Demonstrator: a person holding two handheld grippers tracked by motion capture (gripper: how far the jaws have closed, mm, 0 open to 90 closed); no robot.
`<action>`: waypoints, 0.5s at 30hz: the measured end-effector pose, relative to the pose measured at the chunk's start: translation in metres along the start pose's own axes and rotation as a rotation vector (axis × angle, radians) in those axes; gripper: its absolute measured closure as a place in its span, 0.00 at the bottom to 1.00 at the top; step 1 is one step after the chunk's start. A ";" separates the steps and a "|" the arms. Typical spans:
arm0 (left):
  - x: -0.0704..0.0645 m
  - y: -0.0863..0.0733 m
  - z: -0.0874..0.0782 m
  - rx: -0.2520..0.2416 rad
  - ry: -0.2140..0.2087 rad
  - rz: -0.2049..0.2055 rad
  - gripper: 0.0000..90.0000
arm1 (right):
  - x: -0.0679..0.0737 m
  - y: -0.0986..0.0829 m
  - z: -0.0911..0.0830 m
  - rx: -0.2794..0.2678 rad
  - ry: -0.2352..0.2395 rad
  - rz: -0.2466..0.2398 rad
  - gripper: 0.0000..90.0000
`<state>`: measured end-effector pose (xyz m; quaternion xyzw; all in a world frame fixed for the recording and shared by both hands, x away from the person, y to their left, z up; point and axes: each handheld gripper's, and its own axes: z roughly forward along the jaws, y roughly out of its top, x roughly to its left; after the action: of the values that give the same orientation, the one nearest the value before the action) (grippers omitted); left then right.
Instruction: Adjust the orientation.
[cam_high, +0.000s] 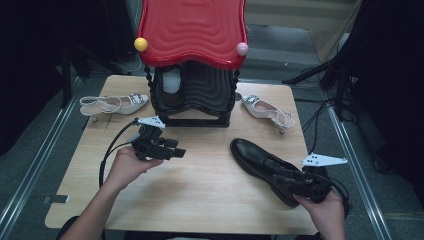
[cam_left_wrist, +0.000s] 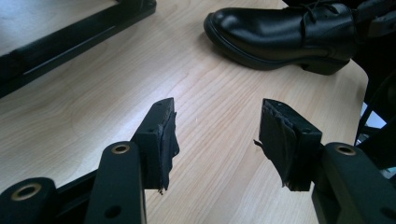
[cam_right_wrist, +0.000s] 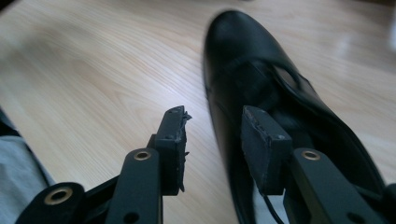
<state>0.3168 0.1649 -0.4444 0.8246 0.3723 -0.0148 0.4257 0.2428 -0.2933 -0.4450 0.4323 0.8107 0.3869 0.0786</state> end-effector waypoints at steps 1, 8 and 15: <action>0.001 0.000 -0.001 -0.003 -0.003 -0.006 0.52 | -0.001 -0.002 -0.001 0.009 -0.015 -0.002 0.68; 0.005 0.005 -0.002 -0.020 -0.013 -0.041 0.51 | -0.007 -0.009 0.012 0.089 -0.045 0.011 0.70; 0.004 0.003 -0.006 -0.024 -0.002 -0.046 0.50 | -0.007 0.006 0.036 0.142 0.000 0.033 0.70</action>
<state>0.3196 0.1704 -0.4396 0.8105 0.3910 -0.0208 0.4356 0.2674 -0.2770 -0.4670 0.4501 0.8288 0.3298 0.0412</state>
